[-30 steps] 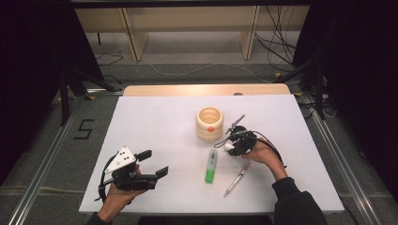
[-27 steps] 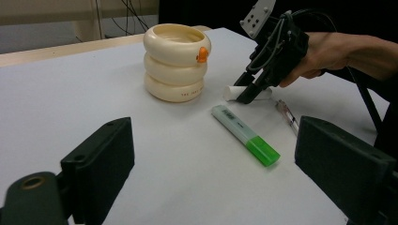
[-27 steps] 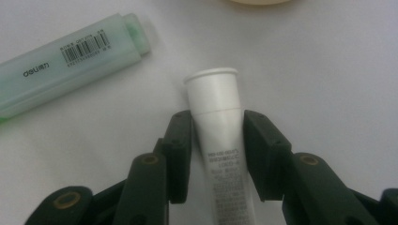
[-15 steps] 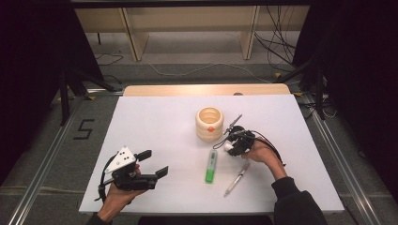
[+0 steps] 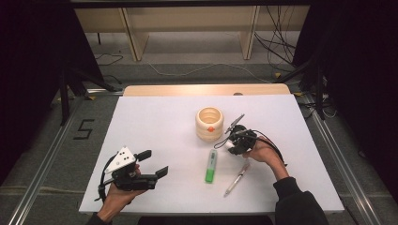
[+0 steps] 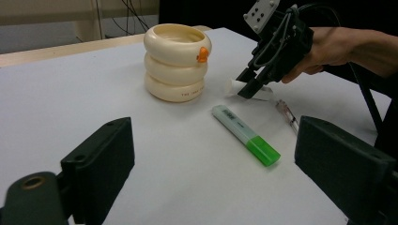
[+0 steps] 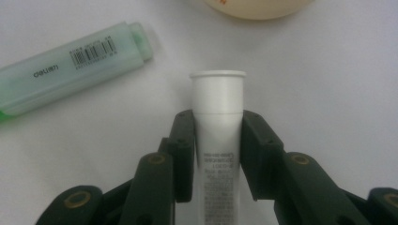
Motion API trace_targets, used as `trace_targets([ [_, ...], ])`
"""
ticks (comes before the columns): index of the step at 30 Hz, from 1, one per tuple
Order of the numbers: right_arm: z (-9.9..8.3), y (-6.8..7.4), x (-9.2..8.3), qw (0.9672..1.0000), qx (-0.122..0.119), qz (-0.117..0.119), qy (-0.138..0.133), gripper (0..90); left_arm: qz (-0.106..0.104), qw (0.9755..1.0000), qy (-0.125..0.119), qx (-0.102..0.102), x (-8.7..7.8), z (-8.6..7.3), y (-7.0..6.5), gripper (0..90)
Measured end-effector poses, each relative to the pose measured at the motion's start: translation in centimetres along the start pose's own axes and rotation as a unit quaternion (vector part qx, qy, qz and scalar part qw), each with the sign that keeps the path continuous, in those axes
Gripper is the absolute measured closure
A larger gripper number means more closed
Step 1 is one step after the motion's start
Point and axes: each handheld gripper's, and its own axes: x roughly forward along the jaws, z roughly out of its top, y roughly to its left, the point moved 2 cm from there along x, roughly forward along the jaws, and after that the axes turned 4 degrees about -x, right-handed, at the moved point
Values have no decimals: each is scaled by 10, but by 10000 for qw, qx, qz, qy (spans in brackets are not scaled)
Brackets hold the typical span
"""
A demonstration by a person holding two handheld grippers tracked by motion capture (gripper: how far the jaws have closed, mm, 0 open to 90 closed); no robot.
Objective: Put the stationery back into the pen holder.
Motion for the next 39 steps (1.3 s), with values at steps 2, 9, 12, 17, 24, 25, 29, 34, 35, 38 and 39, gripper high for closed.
trace_targets([
  [2, -1, -2, -2, 9999, 79, 19, -72, 685, 4, 10000, 1, 2, 0, 0, 0, 118],
  [9, -2, -6, -8, 9989, 279, 24, -375, 685, 10, 10000, -18, -2, 0, 0, 0, 118],
  [12, -2, -7, -10, 9981, 329, 28, -518, 686, 13, 10000, -24, -3, 0, 0, 0, 118],
  [17, -3, -11, -14, 9957, 463, 117, -793, 686, 14, 10000, -7, 20, -1, 0, 0, 119],
  [24, -4, -14, -23, 9921, 601, 109, -1100, 686, 19, 10000, -22, 5, -1, 0, 0, 119],
  [25, -3, -15, -23, 9912, 575, 84, -1193, 685, 19, 10000, -4, 22, -1, 0, 0, 119],
  [29, -3, -17, -29, 9873, 725, -24, -1416, 685, 20, 10000, -25, 0, -1, 0, 0, 119],
  [34, -3, -18, -35, 9810, 813, -147, -1754, 684, 24, 10000, -24, 9, -1, 0, 0, 119],
  [35, -3, -18, -36, 9800, 835, -183, -1797, 685, 27, 10000, -26, 6, -1, 0, 0, 119],
  [38, -3, -19, -39, 9772, 909, -240, -1905, 685, 32, 10000, -33, 3, -1, 0, 0, 119],
  [39, -3, -19, -39, 9764, 941, -250, -1928, 685, 30, 10000, -31, 0, -1, 1, 0, 119],
])
